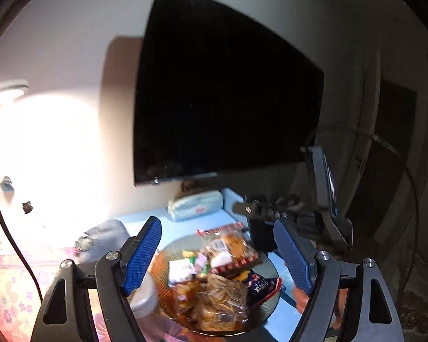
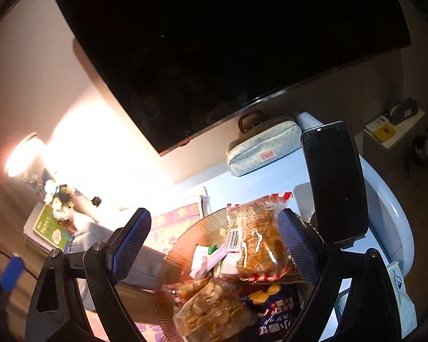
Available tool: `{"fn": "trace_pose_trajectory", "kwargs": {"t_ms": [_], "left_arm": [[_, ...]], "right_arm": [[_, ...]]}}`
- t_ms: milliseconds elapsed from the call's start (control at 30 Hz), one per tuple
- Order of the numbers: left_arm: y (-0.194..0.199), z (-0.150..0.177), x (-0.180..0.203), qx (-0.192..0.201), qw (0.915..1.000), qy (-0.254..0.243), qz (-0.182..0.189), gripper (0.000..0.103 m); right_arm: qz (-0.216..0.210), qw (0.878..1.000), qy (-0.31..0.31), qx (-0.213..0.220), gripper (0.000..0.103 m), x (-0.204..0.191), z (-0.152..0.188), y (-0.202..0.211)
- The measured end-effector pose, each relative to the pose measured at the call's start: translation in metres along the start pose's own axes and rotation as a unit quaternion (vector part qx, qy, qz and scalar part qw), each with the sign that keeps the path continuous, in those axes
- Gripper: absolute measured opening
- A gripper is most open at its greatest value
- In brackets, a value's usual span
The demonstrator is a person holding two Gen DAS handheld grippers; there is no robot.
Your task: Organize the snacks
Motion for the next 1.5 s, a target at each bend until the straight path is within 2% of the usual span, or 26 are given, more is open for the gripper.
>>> {"fn": "trace_pose_trajectory", "kwargs": {"t_ms": [200,267,367,400,500,733,967,1100,1267,1367,1500], "left_arm": [[0.042,-0.004,-0.027,0.046,0.9957,-0.015,-0.08,0.087],[0.052,-0.004,-0.04,0.052,0.9936,-0.017,-0.098,0.088],[0.064,-0.002,-0.066,0.053,0.9907,-0.011,-0.125,0.103],[0.068,0.0,-0.076,0.054,0.9897,-0.007,-0.132,0.103],[0.073,0.009,-0.106,0.037,0.9867,0.014,-0.158,0.103],[0.071,0.05,-0.177,-0.05,0.9847,0.068,-0.153,0.103],[0.07,0.117,-0.231,-0.092,0.9591,0.042,-0.264,0.103],[0.075,0.141,-0.266,-0.11,0.9478,0.052,-0.295,0.103],[0.085,0.159,-0.303,-0.108,0.9355,0.064,-0.33,0.103],[0.08,0.173,-0.324,-0.118,0.928,0.059,-0.349,0.103],[0.056,0.204,-0.358,-0.175,0.9114,0.082,-0.364,0.103]], "right_arm": [[-0.004,1.0,0.012,0.008,0.091,-0.017,0.013,0.019],[0.015,0.999,0.034,0.006,0.092,-0.03,0.022,0.024],[0.053,0.997,0.056,-0.013,0.092,-0.047,0.037,0.027],[0.065,0.996,0.061,-0.029,0.092,-0.054,0.045,0.025],[0.074,0.992,0.089,-0.058,0.092,-0.075,0.069,0.021],[0.08,0.979,0.13,-0.133,0.092,-0.123,0.129,-0.001],[0.04,0.968,0.167,-0.184,0.092,-0.163,0.19,-0.028],[0.009,0.953,0.216,-0.213,0.092,-0.209,0.22,-0.054],[0.001,0.938,0.272,-0.213,0.092,-0.261,0.245,-0.092],[-0.008,0.941,0.273,-0.199,0.092,-0.28,0.252,-0.118],[0.002,0.947,0.268,-0.178,0.092,-0.293,0.26,-0.154]]}}
Point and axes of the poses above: each gripper's, at about its wrist camera, not at the fingertips, and y roughly against the way its jaws point, x to its right, z to its underside, the point moved 2 cm from there along -y, roughly the way its jaws point, and after that the axes turned 6 degrees about -z, right-handed, at the moved point
